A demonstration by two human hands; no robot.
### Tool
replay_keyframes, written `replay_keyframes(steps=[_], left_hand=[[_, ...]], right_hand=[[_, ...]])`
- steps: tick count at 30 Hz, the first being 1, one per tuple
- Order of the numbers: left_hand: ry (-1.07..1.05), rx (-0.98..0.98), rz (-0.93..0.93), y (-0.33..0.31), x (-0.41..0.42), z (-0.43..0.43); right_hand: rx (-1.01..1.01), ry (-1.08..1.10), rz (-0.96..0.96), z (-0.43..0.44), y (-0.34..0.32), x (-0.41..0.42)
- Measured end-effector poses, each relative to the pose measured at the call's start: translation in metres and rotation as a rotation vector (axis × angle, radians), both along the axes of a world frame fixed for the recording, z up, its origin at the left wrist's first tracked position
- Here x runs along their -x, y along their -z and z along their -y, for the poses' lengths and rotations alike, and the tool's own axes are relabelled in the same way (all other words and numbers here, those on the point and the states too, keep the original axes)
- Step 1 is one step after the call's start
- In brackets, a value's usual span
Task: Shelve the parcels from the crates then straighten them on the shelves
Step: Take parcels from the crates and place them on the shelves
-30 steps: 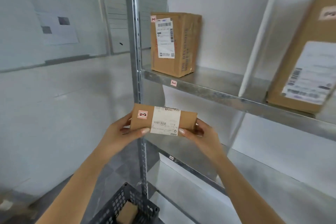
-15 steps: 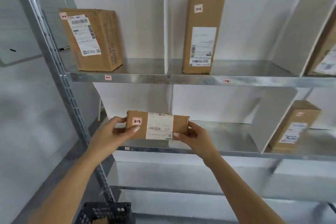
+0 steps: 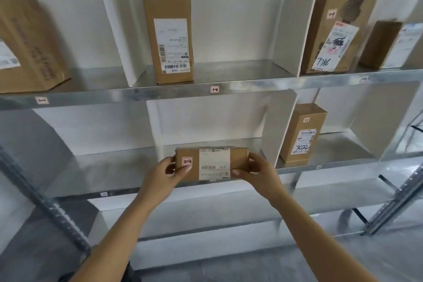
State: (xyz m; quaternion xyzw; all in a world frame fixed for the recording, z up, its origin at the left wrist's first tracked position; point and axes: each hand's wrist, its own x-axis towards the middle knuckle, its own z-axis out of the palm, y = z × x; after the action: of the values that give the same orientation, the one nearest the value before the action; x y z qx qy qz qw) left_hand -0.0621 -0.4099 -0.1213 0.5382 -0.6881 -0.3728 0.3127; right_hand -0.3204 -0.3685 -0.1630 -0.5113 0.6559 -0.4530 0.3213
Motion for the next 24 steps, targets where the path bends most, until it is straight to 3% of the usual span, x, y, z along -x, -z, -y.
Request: replay_keyframes(steps=[4, 16, 24], left_hand=[[-0.093, 0.065, 0.039, 0.036, 0.019, 0.016], [-0.205, -0.010, 0.071, 0.161, 0.009, 0.092], [-0.230, -0.005, 0.008, 0.206, 0.017, 0.116]], right_hand=[[0.000, -0.013, 0.010, 0.026, 0.029, 0.005], [-0.028, 0.018, 0.016, 0.118, 0.135, -0.022], [-0.032, 0.033, -0.092, 0.139, 0.182, -0.034]])
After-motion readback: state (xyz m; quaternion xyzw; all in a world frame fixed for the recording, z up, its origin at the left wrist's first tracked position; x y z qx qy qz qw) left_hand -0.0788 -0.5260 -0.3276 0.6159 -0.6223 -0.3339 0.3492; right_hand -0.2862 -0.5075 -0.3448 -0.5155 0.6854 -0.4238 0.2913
